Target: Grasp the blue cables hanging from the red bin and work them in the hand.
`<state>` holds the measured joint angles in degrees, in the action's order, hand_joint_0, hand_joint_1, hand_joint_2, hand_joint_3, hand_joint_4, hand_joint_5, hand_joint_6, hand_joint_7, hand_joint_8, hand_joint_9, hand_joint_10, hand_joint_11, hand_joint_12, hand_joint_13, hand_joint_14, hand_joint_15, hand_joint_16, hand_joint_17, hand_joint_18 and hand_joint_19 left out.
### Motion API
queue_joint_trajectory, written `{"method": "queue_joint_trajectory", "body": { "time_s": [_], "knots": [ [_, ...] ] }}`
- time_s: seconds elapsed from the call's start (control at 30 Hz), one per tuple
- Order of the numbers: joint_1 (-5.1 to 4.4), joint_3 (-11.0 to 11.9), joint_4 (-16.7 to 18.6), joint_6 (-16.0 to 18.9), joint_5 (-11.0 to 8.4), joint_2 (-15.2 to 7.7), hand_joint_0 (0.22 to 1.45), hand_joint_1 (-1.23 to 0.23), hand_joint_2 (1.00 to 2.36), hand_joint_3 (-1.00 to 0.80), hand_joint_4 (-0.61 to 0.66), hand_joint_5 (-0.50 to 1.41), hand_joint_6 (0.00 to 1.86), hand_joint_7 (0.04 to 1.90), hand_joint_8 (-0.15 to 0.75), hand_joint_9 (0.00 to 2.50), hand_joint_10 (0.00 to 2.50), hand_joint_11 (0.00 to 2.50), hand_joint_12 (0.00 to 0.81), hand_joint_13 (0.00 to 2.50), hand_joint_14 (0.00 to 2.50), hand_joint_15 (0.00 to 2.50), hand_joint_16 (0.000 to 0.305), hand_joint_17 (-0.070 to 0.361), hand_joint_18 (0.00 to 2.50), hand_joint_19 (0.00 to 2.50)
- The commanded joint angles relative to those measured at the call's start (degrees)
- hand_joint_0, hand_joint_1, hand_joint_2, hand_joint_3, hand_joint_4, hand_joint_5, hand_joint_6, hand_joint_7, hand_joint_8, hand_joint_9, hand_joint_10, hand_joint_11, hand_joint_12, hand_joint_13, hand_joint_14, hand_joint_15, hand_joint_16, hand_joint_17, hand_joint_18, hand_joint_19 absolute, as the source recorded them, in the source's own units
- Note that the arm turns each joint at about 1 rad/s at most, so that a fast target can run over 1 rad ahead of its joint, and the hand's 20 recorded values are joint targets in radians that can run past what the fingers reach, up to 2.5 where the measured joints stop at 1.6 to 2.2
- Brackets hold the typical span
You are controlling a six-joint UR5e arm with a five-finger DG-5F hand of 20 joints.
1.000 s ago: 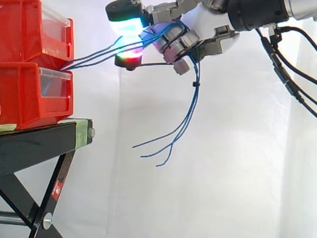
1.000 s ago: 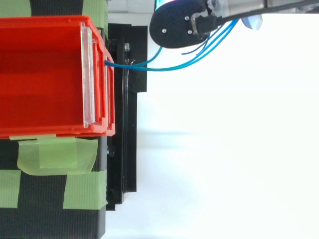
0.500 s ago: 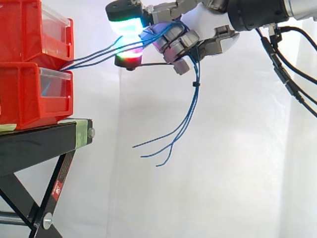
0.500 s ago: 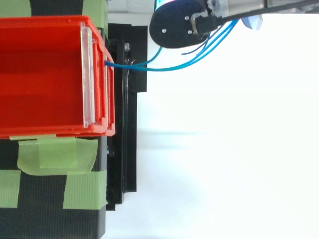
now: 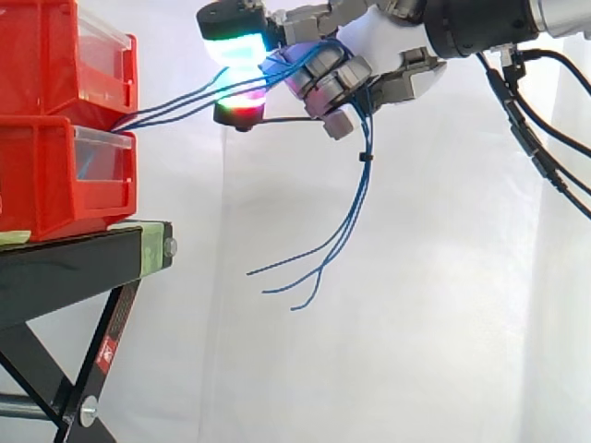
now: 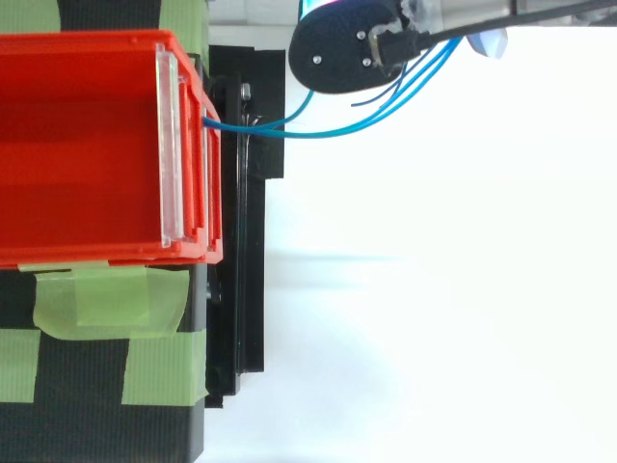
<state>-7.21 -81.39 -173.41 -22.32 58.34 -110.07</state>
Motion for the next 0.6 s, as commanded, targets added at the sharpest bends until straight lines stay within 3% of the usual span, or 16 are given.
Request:
{"method": "queue_joint_trajectory", "body": {
  "time_s": [0.0, 0.57],
  "knots": [
    [0.00, 0.0, 0.0, 0.0, -0.06, 0.0, 0.93, -0.63, 1.02, -0.23, 0.30, 0.45, 0.26, 1.39, 0.447, 0.73, 2.50, 2.50, 0.498, 0.98, 2.50, 1.51, 0.054, 0.121, 1.45, 1.01],
    [0.00, 0.0, 0.0, 0.0, -0.06, 0.0, 0.93, -0.63, 1.02, -0.23, 0.30, 0.45, 0.26, 1.39, 0.445, 0.73, 2.50, 2.50, 0.498, 0.98, 2.50, 1.52, 0.054, 0.122, 1.46, 1.01]
  ]
}}
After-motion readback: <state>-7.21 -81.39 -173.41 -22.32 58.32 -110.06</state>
